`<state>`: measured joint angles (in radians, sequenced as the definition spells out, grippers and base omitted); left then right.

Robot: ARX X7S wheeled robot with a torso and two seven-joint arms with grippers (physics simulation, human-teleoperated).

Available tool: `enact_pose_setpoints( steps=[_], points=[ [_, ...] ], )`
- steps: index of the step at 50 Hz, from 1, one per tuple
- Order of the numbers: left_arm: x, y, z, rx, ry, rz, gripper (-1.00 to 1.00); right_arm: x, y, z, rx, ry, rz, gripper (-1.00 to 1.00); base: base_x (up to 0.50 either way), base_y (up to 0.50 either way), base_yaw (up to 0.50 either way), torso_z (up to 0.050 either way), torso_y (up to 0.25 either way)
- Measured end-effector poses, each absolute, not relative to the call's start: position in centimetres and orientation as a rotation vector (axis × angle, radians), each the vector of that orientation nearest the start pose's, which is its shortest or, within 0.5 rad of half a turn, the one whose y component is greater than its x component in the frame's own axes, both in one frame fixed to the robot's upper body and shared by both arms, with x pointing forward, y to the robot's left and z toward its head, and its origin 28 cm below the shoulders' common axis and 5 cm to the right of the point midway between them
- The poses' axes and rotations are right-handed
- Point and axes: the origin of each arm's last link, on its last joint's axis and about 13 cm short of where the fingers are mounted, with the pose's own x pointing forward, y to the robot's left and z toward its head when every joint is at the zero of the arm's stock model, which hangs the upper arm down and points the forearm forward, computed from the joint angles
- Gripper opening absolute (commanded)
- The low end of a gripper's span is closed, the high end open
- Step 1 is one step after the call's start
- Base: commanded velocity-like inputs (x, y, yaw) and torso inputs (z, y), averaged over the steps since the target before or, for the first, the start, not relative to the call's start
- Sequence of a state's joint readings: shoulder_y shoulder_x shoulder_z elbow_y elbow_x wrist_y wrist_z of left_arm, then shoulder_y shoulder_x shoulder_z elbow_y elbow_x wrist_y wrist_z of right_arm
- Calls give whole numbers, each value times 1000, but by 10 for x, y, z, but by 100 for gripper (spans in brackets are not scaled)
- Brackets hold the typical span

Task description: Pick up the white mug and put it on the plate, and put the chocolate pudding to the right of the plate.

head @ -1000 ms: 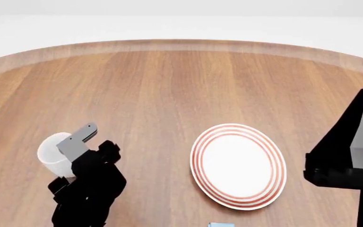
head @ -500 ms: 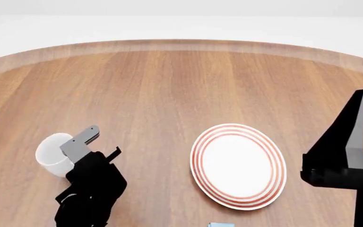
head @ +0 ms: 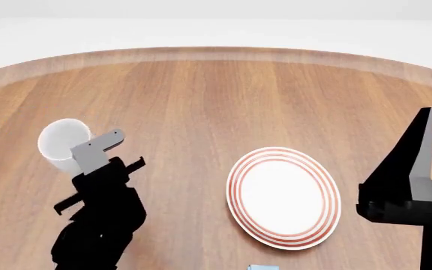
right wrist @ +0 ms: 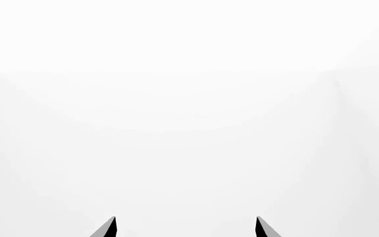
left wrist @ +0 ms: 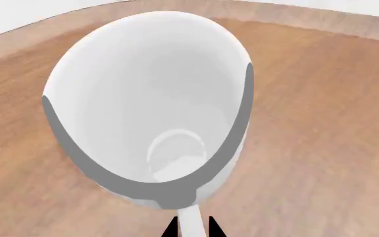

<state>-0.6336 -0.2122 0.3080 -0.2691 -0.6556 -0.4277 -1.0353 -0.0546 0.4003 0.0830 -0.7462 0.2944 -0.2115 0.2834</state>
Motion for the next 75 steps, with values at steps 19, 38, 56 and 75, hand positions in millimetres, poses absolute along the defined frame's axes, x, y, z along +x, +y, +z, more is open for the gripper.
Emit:
enact_pose_setpoints(
  steps=[19,38,56,75],
  points=[
    [302,189,181,198,-17,30,-100,167,-148,183,19,-892,-73,100,0,0,0,0,0],
    [320,179,221,256,87,-478,-100,167,-149,182,19,-891,-75,100,0,0,0,0,0],
    [325,145,235,334,180,-868,-100,167,-149,182,22,-892,-75,100,0,0,0,0,0],
    [333,113,224,369,289,-1040,-100,167,-149,182,29,-889,-73,100,0,0,0,0,1]
  ],
)
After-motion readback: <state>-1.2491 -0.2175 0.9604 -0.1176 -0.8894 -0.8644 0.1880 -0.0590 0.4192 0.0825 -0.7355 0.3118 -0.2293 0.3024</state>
